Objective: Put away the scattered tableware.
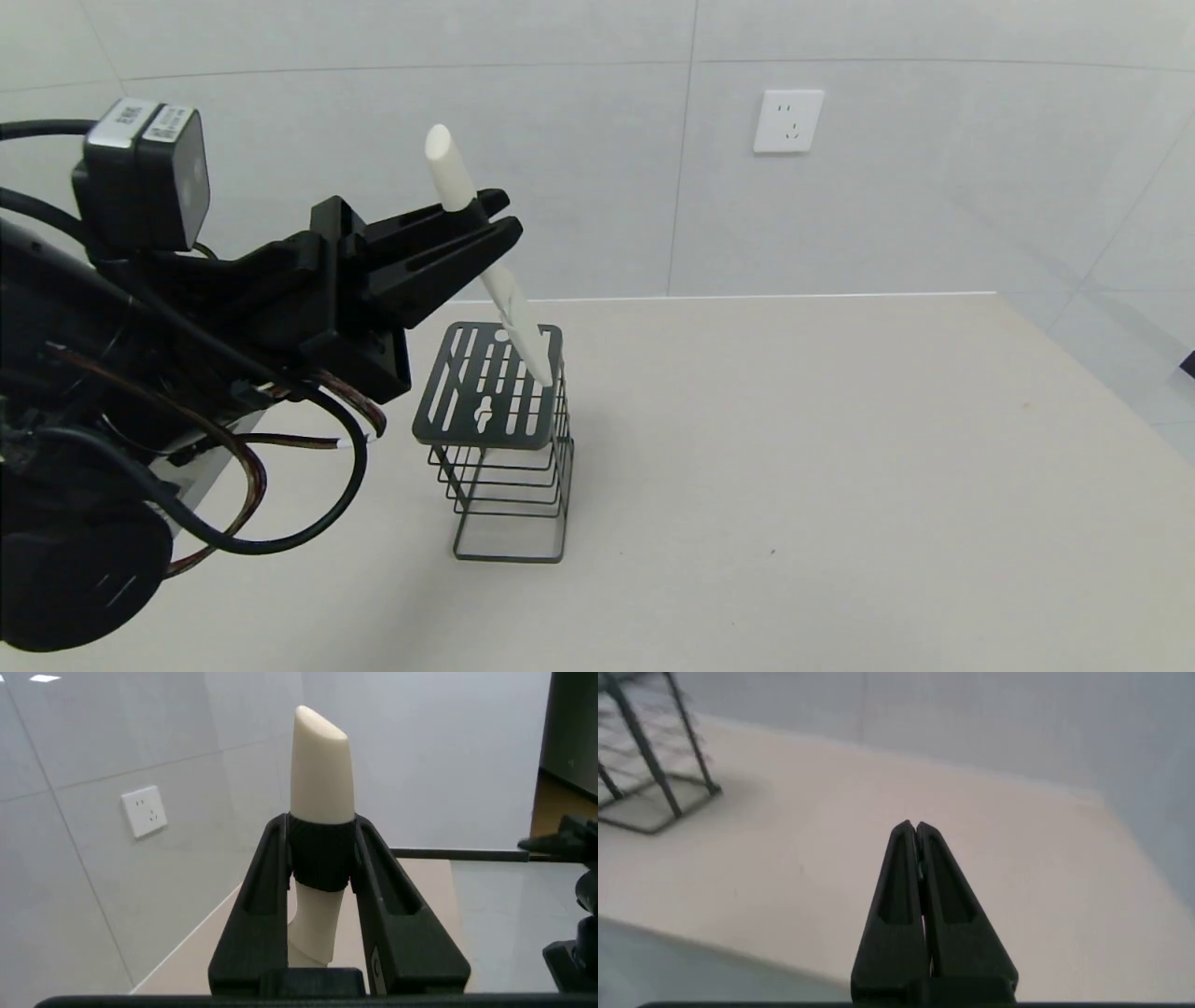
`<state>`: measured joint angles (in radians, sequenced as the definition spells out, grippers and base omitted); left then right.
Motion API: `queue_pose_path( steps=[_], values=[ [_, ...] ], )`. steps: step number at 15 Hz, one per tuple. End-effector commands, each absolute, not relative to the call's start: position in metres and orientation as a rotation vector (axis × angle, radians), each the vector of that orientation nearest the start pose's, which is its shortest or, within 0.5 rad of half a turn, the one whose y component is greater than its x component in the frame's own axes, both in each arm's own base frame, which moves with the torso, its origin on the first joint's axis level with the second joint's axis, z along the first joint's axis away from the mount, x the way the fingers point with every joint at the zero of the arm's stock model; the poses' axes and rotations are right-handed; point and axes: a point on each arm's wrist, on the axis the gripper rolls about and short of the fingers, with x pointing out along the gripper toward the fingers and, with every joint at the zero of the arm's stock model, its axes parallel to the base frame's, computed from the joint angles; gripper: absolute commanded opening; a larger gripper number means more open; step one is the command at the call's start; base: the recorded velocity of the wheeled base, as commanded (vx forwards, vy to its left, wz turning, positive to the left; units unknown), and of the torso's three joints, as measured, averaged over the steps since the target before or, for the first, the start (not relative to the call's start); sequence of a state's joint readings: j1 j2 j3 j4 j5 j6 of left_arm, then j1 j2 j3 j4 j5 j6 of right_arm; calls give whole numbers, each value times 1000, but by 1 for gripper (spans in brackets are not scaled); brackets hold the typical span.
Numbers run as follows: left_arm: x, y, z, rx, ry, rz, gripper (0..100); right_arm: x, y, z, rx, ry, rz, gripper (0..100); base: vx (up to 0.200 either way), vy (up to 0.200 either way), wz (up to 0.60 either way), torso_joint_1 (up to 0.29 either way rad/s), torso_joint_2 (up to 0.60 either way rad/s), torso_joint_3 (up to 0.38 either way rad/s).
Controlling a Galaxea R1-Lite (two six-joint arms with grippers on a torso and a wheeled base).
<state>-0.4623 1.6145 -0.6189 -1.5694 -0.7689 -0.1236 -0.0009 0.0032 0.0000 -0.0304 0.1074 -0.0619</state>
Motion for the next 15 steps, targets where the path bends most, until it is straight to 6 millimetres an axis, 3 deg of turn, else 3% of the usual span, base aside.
queue_pose_path(
  steps=[1,4,7,11,15],
  values=[
    [223,-112,251,8,-542,-1172,0,-23,0,76,-40,-6,15,0,0,0,0,0,0,0],
    [228,-110,249,55,-558,-1144,0,-23,0,76,-14,-3,8,0,0,0,0,0,0,0],
    [233,-116,242,141,-581,-1224,0,-23,0,76,-12,-2,8,0,0,0,0,0,0,0],
    [253,-125,237,153,-581,-1251,0,-23,0,76,-12,-2,8,0,0,0,0,0,0,0],
    [258,-131,228,171,-573,-1256,0,-23,0,76,-9,-2,8,0,0,0,0,0,0,0]
  ],
)
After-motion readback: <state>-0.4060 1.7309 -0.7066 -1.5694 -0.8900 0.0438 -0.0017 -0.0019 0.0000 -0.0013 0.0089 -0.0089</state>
